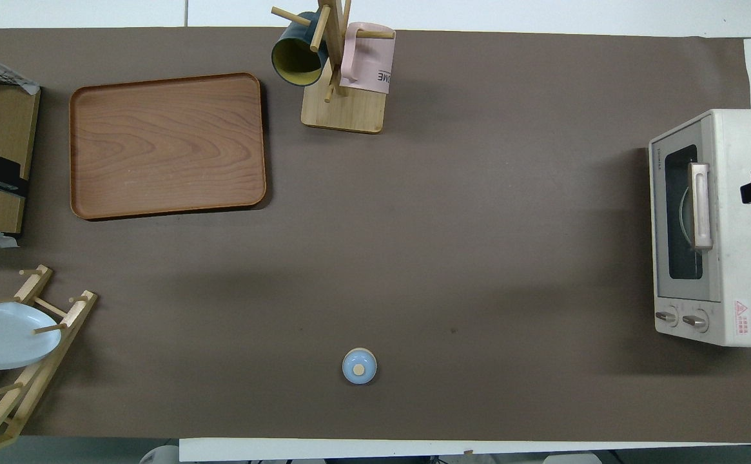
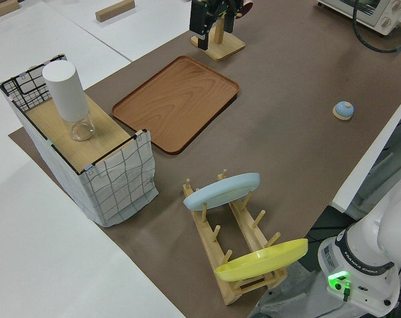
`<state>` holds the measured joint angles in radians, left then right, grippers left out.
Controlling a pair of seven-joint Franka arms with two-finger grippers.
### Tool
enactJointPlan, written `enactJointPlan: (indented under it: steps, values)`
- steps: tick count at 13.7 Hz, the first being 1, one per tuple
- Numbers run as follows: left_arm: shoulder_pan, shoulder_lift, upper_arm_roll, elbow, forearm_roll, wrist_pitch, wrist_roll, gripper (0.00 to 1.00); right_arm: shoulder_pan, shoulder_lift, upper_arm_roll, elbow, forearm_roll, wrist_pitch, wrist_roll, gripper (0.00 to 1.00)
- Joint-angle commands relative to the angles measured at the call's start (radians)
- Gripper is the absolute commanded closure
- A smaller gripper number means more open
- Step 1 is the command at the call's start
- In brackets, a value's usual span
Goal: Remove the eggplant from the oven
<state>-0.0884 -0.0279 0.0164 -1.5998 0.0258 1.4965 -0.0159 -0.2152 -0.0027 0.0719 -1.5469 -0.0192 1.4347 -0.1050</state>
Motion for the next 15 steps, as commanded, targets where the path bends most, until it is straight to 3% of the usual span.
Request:
enactJointPlan:
  steps: [1,8,9,11,12,13,15]
  values:
    - [-0.004,-0.010,0.004,0.011,-0.004,-0.028,0.011,0.00,-0.006,0.004,0.005,0.008,0.012,0.004,-0.007,0.00]
    - [0.010,-0.024,0.014,-0.006,-0.003,-0.022,0.002,0.00,-0.013,0.000,0.003,0.008,0.022,-0.007,-0.007,0.00]
    - [0.012,-0.024,0.017,-0.006,-0.003,-0.022,0.002,0.00,-0.001,0.000,0.003,0.001,0.021,0.006,-0.004,0.10]
    - [0.010,-0.024,0.014,-0.006,-0.003,-0.022,0.002,0.00,0.007,-0.019,0.011,-0.051,0.018,0.035,-0.009,0.65]
    - [0.007,-0.024,0.014,-0.006,-0.003,-0.021,0.002,0.00,0.007,-0.035,0.012,-0.115,0.016,0.097,-0.018,0.85]
    - [0.007,-0.024,0.014,-0.006,-0.003,-0.021,0.002,0.00,0.010,-0.052,0.014,-0.193,0.013,0.157,-0.024,0.98]
    - [0.010,-0.024,0.014,-0.006,-0.003,-0.022,0.002,0.00,0.020,-0.042,0.012,-0.289,-0.025,0.265,-0.024,1.00]
